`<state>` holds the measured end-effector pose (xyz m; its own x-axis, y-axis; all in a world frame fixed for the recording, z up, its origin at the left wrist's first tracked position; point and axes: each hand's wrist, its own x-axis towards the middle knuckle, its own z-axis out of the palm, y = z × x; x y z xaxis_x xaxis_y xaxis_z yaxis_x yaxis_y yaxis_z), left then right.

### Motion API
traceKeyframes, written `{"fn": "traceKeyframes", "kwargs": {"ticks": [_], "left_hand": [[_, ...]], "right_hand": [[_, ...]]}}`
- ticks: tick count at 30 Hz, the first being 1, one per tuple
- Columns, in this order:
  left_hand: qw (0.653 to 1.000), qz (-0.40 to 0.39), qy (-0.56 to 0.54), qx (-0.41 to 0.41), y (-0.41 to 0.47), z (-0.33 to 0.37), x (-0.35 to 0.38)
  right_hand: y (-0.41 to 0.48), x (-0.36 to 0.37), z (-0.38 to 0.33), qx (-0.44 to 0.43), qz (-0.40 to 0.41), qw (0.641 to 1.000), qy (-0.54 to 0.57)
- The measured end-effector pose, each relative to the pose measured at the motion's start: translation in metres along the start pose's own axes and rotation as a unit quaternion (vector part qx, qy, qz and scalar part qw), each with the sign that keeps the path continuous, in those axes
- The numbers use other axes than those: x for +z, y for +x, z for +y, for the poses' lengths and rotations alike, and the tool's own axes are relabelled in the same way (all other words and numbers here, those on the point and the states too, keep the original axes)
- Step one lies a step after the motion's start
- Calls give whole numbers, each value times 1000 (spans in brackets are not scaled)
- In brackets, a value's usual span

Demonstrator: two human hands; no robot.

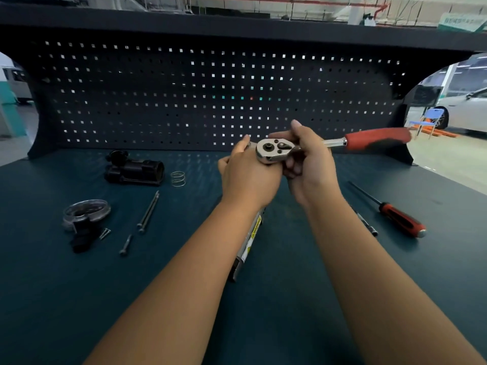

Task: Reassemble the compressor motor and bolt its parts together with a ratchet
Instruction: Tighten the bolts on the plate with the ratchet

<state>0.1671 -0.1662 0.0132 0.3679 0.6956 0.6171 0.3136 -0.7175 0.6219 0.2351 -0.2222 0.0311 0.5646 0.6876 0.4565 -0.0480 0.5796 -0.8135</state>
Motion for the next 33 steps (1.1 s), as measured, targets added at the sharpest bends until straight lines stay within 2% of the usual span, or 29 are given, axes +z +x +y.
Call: {"fn": "traceKeyframes", "kwargs": {"ticks": [1, 3, 5, 8, 9, 10, 11, 14, 15, 17, 18, 19, 21, 23, 24, 26, 27, 28, 29, 31, 33], "left_hand": [[1000, 0, -5, -6, 0, 0, 0], [1000, -6, 6, -12, 2, -1, -1], [1000, -12, 28, -8, 4, -4, -2], [1000, -9, 6, -9, 3, -4, -4], [1000, -7, 2, -12, 2, -3, -4], [1000, -7, -2, -11, 1, -3, -4], [1000, -10, -3, -11, 1, -3, -4], [1000, -12, 10, -19, 1, -1, -4], [1000, -9, -1, -27, 1, -1, -3], [1000, -4, -2, -23, 3, -2, -1], [1000, -4, 3, -17, 3, -1, -1], [1000, -6, 2, -14, 3, -1, -2], [1000, -11, 12, -10, 4, -3, -1], [999, -23, 43, -8, 6, -8, -1], [999, -26, 38, -17, 6, -11, -1], [999, -26, -5, -36, 7, -14, 0], [999, -21, -21, -36, 7, -14, -1], [999, -15, -35, -36, 7, -12, -2], [998, -18, -37, -36, 7, -10, -3], [1000, -22, 4, -9, 5, -6, -6], [1000, -19, 11, -3, 4, -3, -9]], "right_hand": [[-1, -3, 2, -31, -12, 999, -22], [-9, -1, 11, -171, -2, 979, -113], [-20, 8, 24, -293, 49, 931, -211], [-32, 15, 42, -393, 127, 852, -322], [-33, 15, 44, -401, 130, 843, -333], [-32, 16, 40, -384, 120, 861, -309], [-29, 15, 34, -347, 98, 895, -262], [-14, 12, 11, -188, 3, 977, -96], [-7, 8, 5, -115, -19, 991, -58], [4, -3, -6, 13, -55, 998, -36], [7, -7, -8, 33, -69, 996, -41], [7, -8, -6, 13, -76, 995, -55], [-3, -4, 3, -128, -60, 982, -128], [-15, 4, 17, -282, 1, 933, -222], [-20, 8, 25, -331, 42, 905, -263], [-27, 13, 35, -404, 107, 844, -336], [-28, 15, 37, -419, 122, 828, -351], [-28, 16, 35, -414, 126, 832, -348], [-26, 17, 32, -391, 121, 850, -332], [-19, 18, 21, -323, 76, 903, -273], [-7, 12, 9, -228, 5, 961, -159]]}}
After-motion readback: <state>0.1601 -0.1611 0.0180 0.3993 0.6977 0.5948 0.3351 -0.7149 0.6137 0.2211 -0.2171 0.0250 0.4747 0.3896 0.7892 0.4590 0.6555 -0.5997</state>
